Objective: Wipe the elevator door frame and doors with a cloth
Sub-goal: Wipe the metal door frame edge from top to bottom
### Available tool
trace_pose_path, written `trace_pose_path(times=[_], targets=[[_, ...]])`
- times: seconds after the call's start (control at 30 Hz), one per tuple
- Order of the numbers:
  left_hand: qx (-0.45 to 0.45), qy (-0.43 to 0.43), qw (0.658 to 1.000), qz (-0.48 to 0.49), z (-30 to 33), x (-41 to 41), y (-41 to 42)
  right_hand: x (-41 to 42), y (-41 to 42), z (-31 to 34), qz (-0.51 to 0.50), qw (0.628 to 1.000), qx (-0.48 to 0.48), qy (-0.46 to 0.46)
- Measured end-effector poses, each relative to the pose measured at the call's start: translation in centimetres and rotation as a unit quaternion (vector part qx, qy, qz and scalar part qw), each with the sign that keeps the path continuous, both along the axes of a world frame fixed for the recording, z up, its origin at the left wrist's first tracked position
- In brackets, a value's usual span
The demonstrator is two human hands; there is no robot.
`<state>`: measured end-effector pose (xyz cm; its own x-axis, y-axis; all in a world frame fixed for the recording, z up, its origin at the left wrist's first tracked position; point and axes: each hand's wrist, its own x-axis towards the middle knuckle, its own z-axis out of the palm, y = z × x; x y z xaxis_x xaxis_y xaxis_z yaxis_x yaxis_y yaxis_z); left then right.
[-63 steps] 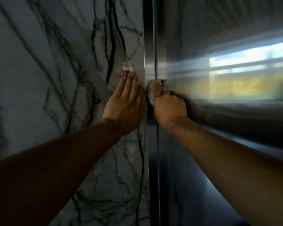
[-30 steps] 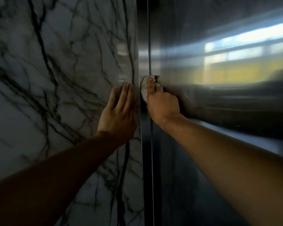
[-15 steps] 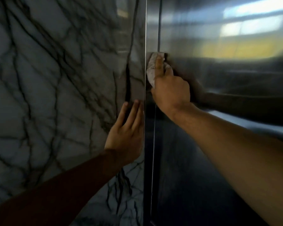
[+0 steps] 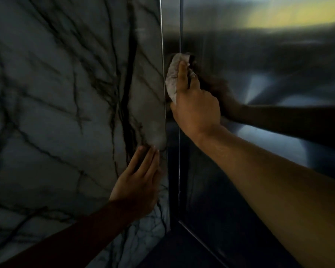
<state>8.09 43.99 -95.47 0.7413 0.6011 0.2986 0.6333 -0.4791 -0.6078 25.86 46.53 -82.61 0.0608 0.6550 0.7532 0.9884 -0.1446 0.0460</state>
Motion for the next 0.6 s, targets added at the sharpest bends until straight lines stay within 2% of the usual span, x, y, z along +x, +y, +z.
trace_pose_path(times=[0.13,0.27,0.37,0.6], targets=[[-0.032,-0.032,0.999,-0.012,-2.5,0.3,-0.3,0.2,-0.3,-5.0,0.006,1.0,-0.025,0.016],[-0.066,-0.071,0.994,-0.041,-5.6,0.8,-0.6,0.7,-1.6,-12.2,0.007,0.995,-0.096,-0.018],[-0.087,-0.058,0.993,-0.055,-9.0,0.7,-1.0,1.1,-2.2,-17.5,0.004,0.988,-0.149,-0.047],[-0.118,-0.027,0.992,-0.045,-15.2,-0.7,-2.0,0.7,-2.8,-25.9,-0.013,0.972,-0.228,-0.05]])
